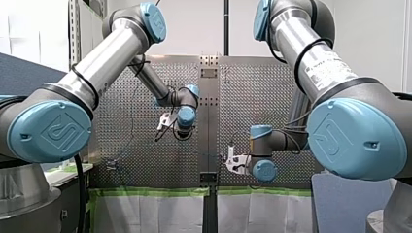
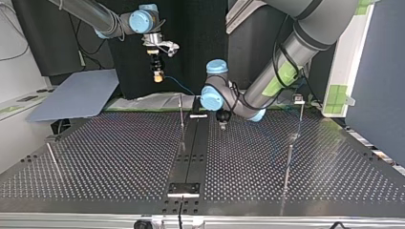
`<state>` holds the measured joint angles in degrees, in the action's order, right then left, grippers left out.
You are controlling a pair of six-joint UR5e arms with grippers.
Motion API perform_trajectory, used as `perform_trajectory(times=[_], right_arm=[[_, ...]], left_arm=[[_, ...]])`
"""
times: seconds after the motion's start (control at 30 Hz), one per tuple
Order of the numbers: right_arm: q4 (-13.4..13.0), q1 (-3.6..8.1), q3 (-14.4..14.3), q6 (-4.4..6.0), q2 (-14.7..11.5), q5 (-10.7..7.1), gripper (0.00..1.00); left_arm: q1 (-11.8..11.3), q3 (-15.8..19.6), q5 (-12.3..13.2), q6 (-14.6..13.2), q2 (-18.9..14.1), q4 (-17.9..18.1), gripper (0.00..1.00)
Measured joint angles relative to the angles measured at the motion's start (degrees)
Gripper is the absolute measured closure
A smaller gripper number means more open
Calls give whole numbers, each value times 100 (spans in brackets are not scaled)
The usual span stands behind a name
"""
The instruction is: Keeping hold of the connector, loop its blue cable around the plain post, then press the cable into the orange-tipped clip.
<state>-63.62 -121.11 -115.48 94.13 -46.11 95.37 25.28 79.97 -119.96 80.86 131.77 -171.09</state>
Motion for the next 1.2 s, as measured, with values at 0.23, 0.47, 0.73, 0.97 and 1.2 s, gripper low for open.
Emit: perform_trajectory(times=[0.23,0.47,0.73,0.97,1.2], right_arm=[[-13,-4,1,-6,-6,0,100],[-24,-8,2,-6,-8,0,100],[-34,-14,2,-7,-8,0,100],[-16,-17,1,-7,-11,0,100],[-10,-19,2,-6,-15,0,100]], left_arm=[[22,-48,37,-26,299,-136,0],[25,-55,25,-54,460,-68,0],[96,-113,44,-130,777,91,0],[165,-154,150,-61,874,241,0],[250,-159,305,-30,1143,228,0]])
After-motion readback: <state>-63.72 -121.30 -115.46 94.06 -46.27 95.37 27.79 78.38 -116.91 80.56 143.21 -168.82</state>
